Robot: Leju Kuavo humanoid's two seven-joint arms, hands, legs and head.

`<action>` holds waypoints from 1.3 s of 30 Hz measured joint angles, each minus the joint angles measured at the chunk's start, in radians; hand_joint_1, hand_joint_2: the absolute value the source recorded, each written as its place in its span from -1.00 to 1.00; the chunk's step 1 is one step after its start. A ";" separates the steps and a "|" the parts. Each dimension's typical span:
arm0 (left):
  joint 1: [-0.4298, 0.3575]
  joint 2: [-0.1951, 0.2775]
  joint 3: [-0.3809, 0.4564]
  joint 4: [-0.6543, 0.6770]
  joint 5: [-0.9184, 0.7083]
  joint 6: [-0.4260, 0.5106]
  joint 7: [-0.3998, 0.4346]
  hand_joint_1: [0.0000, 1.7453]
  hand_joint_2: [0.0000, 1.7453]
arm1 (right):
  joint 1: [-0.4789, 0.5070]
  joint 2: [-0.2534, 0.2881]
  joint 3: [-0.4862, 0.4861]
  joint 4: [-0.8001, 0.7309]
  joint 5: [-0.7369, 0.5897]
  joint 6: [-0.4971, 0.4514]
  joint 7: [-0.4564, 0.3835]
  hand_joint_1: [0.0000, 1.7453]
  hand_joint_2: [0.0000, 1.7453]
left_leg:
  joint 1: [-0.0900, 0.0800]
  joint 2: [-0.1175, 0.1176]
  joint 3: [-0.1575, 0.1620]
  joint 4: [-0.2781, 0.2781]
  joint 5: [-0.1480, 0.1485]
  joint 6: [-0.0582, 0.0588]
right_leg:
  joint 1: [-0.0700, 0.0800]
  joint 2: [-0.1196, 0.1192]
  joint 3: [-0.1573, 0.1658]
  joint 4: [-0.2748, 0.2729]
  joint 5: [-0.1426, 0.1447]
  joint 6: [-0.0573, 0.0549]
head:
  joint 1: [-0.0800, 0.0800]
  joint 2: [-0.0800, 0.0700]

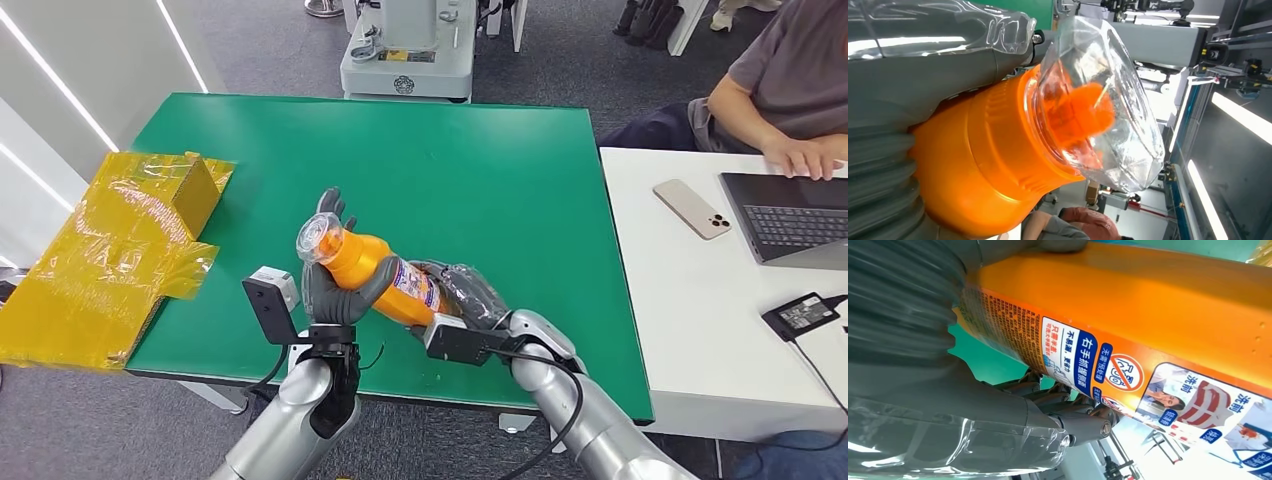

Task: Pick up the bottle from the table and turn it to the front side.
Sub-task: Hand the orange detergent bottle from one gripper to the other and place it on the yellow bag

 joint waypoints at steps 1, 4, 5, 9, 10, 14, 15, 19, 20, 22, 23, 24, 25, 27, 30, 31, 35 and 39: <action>0.000 0.000 0.000 0.000 0.000 0.002 0.002 -1.00 1.00 | 0.000 0.000 0.003 0.001 0.000 0.003 0.000 1.00 1.00 | 0.000 0.000 0.000 0.000 0.000 0.000 | 0.000 0.000 0.000 0.000 0.000 0.000 | 0.000 0.000; 0.001 0.000 0.000 0.000 -0.001 0.006 0.006 -1.00 1.00 | -0.001 0.002 0.008 0.002 0.000 0.012 0.002 1.00 1.00 | 0.000 0.000 0.000 0.000 0.000 0.000 | 0.000 0.000 0.000 0.000 0.000 0.000 | 0.000 0.000; 0.002 0.000 0.000 0.000 -0.001 0.006 0.007 -1.00 1.00 | -0.001 0.002 0.009 0.003 0.000 0.014 0.003 1.00 1.00 | 0.000 0.000 0.000 0.000 0.000 0.000 | 0.000 0.000 0.000 0.000 0.000 0.000 | 0.000 0.000; 0.003 0.000 0.000 0.000 0.001 0.011 0.007 -0.04 1.00 | -0.001 0.002 0.014 0.003 0.000 0.018 0.012 1.00 1.00 | 0.000 0.000 0.000 0.000 0.000 0.000 | 0.000 0.000 0.000 0.000 0.000 0.000 | 0.000 0.000; 0.004 0.000 0.000 0.000 0.003 0.012 0.007 0.47 1.00 | -0.001 0.002 0.015 0.003 0.001 0.019 0.015 1.00 1.00 | 0.000 0.000 0.000 0.000 0.000 0.000 | 0.000 0.000 0.000 0.000 0.000 0.000 | 0.000 0.000; 0.005 0.000 0.000 -0.001 0.009 0.014 0.007 1.00 1.00 | -0.002 0.002 0.016 0.003 0.001 0.019 0.022 1.00 1.00 | 0.000 0.000 0.000 0.000 0.000 0.000 | 0.000 0.000 0.000 0.000 0.000 0.000 | 0.000 0.000; 0.005 0.000 0.000 -0.001 0.010 0.014 0.006 1.00 1.00 | -0.002 0.002 0.016 0.003 0.000 0.019 0.024 1.00 1.00 | 0.000 0.000 0.000 0.000 0.000 0.000 | 0.000 0.000 0.000 0.000 0.000 0.000 | 0.000 0.000; 0.005 0.000 0.000 -0.004 0.015 0.011 0.004 1.00 1.00 | -0.002 0.002 0.016 0.003 0.002 0.017 0.032 1.00 1.00 | 0.000 0.000 0.000 0.000 0.000 0.000 | 0.000 0.000 0.000 0.000 0.000 0.000 | 0.000 0.000; 0.005 0.000 0.000 -0.005 0.018 0.009 0.004 1.00 1.00 | -0.002 0.002 0.016 0.003 0.004 0.015 0.033 1.00 1.00 | 0.000 0.000 0.000 0.000 0.000 0.000 | 0.000 0.000 0.000 0.000 0.000 0.000 | 0.000 0.000; 0.005 0.000 0.000 -0.007 0.023 0.004 0.003 1.00 1.00 | -0.002 0.002 0.015 0.003 0.008 0.012 0.036 1.00 1.00 | 0.000 0.000 0.000 0.000 0.000 0.000 | 0.000 0.000 0.000 0.000 0.000 0.000 | 0.000 0.000; 0.005 0.000 0.000 -0.007 0.025 0.002 0.002 1.00 1.00 | -0.002 0.002 0.015 0.003 0.010 0.010 0.037 1.00 1.00 | 0.000 0.000 0.000 0.000 0.000 0.000 | 0.000 0.000 0.000 0.000 0.000 0.000 | 0.000 0.000; 0.005 0.000 0.000 -0.008 0.027 0.000 0.001 1.00 1.00 | -0.001 0.002 0.015 0.003 0.013 0.008 0.038 1.00 1.00 | 0.000 0.000 0.000 0.000 0.000 0.000 | 0.000 0.000 0.000 0.000 0.000 0.000 | 0.000 0.000; 0.005 0.000 0.000 -0.008 0.030 -0.001 0.000 1.00 1.00 | -0.001 0.002 0.015 0.003 0.016 0.004 0.039 1.00 1.00 | 0.000 0.000 0.000 0.000 0.000 0.000 | 0.000 0.000 0.000 0.000 0.000 0.000 | 0.000 0.000; 0.005 0.001 0.000 -0.009 0.037 -0.003 -0.004 1.00 1.00 | -0.001 0.001 0.015 0.002 0.031 -0.012 0.044 1.00 1.00 | 0.000 0.000 0.000 0.000 0.000 0.000 | 0.000 0.000 0.000 0.000 0.000 0.000 | 0.000 0.000; 0.004 0.003 0.000 -0.009 0.042 -0.004 -0.006 1.00 1.00 | -0.001 0.000 0.015 -0.002 0.054 -0.041 0.052 1.00 1.00 | 0.000 0.000 0.000 0.000 0.000 0.000 | 0.000 0.000 0.000 0.000 0.000 0.000 | 0.000 0.000; 0.004 0.004 0.000 -0.009 0.043 -0.004 -0.007 1.00 1.00 | -0.001 -0.001 0.015 -0.004 0.061 -0.049 0.053 1.00 1.00 | 0.000 0.000 0.000 0.000 0.000 0.000 | 0.000 0.000 0.000 0.000 0.000 0.000 | 0.000 0.000; 0.004 0.006 0.000 -0.009 0.043 -0.004 -0.012 1.00 1.00 | -0.001 -0.006 0.015 -0.019 0.085 -0.085 0.067 1.00 1.00 | 0.000 0.000 0.000 0.000 0.000 0.000 | 0.000 0.000 0.000 0.000 0.000 0.000 | 0.000 0.000; 0.003 0.006 0.000 -0.011 0.044 -0.005 -0.013 1.00 1.00 | -0.001 -0.013 0.012 -0.034 0.092 -0.095 0.073 -0.63 1.00 | 0.000 0.000 0.000 0.000 0.000 0.000 | 0.000 0.000 0.000 0.000 0.000 0.000 | 0.000 0.000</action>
